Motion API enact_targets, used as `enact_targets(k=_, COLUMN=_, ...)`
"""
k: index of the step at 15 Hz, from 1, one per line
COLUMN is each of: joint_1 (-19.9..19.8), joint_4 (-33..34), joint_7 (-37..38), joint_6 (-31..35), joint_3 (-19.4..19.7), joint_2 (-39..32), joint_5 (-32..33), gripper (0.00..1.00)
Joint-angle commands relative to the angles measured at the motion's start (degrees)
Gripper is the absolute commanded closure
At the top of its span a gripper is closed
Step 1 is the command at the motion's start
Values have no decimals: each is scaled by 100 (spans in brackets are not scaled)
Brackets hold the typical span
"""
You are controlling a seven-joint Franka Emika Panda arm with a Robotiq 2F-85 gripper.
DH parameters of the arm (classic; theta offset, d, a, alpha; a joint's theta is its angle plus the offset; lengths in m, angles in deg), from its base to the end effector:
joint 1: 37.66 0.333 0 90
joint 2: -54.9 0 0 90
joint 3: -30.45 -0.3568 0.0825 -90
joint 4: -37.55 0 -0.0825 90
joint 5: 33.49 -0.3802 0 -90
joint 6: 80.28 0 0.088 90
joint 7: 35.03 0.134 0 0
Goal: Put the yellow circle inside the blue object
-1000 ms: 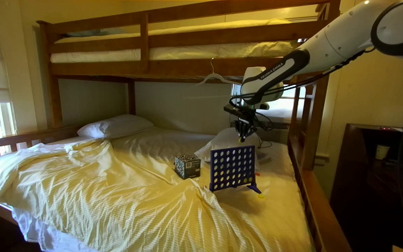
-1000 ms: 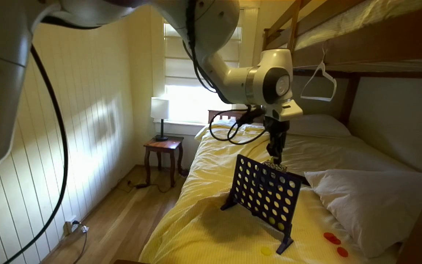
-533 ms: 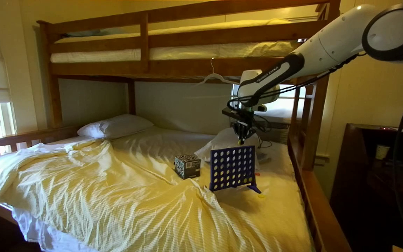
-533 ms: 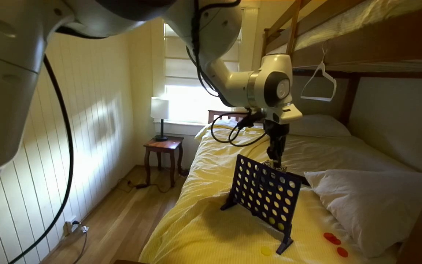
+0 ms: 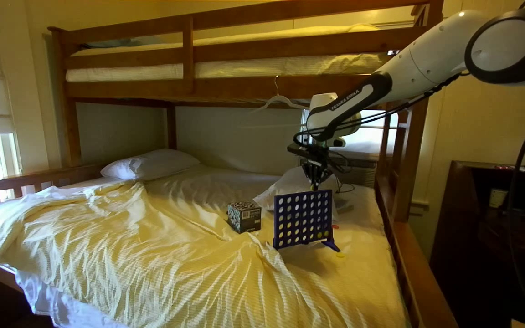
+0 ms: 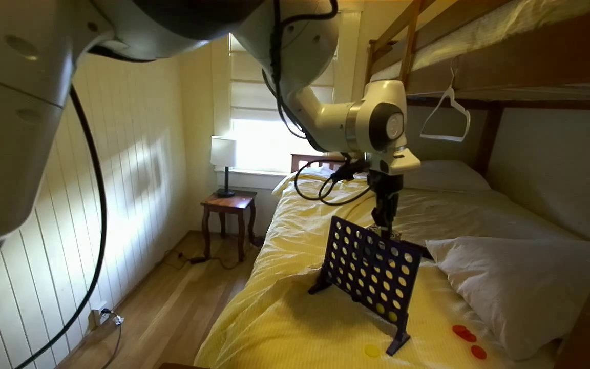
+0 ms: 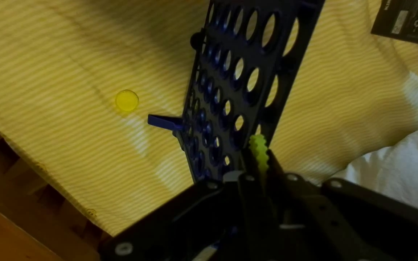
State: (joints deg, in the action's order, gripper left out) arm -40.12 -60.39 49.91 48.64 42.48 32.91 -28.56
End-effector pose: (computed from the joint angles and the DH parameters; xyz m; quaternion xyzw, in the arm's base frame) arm 0.6691 -0.1611 0.4017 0.6688 -0.7353 0.1093 0.0132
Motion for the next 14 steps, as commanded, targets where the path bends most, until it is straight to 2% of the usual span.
enact_targets(k=1, joint_1=90, joint_4=252, joint_7=311, joint_6=-236, joint_3=67, joint_2=-136, joint_5=192, gripper=98)
enact_targets(k=14, joint_1=113, joint_4=323, joint_7=585, joint_6=-194, joint_3=78, joint_2=-181, joint_5=263, gripper=98)
